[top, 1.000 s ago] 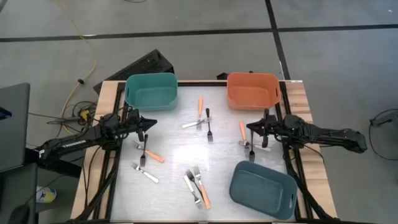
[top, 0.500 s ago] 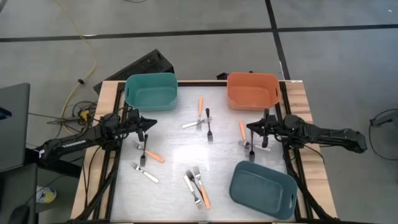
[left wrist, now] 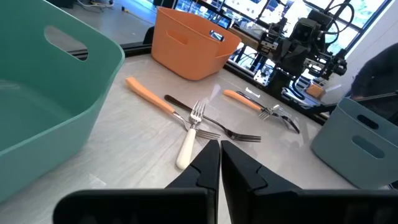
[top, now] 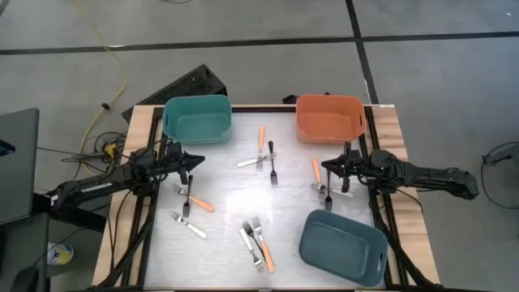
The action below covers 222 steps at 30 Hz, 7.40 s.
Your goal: Sort silverware by color (type)
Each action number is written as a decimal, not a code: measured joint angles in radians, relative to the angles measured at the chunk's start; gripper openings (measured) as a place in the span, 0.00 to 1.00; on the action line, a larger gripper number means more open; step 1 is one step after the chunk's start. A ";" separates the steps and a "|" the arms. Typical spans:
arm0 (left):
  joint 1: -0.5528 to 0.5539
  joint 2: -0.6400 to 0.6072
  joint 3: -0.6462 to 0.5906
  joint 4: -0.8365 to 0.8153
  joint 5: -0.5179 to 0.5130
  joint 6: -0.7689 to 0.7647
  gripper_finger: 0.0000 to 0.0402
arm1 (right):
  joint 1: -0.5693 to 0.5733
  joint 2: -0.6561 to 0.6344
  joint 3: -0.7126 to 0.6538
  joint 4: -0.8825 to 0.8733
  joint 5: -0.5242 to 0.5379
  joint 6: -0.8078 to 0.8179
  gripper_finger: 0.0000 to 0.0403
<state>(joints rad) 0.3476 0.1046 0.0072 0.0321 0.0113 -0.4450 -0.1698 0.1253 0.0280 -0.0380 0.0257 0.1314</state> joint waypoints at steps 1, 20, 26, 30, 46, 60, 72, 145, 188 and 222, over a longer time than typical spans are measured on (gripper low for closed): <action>0.000 0.000 0.000 0.000 0.000 0.000 0.00 | 0.000 0.000 0.000 0.000 0.000 0.000 0.13; 0.000 0.000 0.000 -0.003 -0.025 -0.158 0.00 | 0.000 0.000 0.000 0.000 0.000 0.000 0.13; 0.000 0.000 0.009 -0.021 -0.023 -0.438 0.00 | 0.000 0.000 0.000 0.000 0.000 0.000 0.13; 0.000 0.000 0.009 -0.016 -0.052 -0.588 0.00 | 0.000 0.000 0.000 0.008 0.000 0.000 0.13; 0.000 0.168 0.070 0.367 -0.104 -0.284 0.00 | -0.016 0.144 0.130 0.124 0.027 0.070 0.13; 0.000 0.707 0.369 0.202 0.037 0.261 0.00 | 0.098 0.692 0.745 -0.771 -0.047 0.219 0.13; 0.000 0.762 0.450 0.092 0.001 0.379 0.20 | 0.314 0.903 0.781 -1.029 0.006 0.369 0.40; -0.012 0.852 0.450 0.619 0.143 0.127 0.41 | 0.092 1.106 0.965 0.036 -0.170 0.047 0.18; -0.101 1.094 0.519 0.975 0.385 0.226 0.41 | -0.055 1.596 0.966 0.829 -0.840 0.351 0.18; -0.084 1.074 0.519 1.054 0.379 0.329 0.00 | -0.067 1.596 0.966 0.774 -0.803 0.464 0.43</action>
<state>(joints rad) 0.2633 1.1790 0.5266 1.0857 0.3899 -0.1157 -0.2366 1.7214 0.9936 0.7360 -0.7777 0.5954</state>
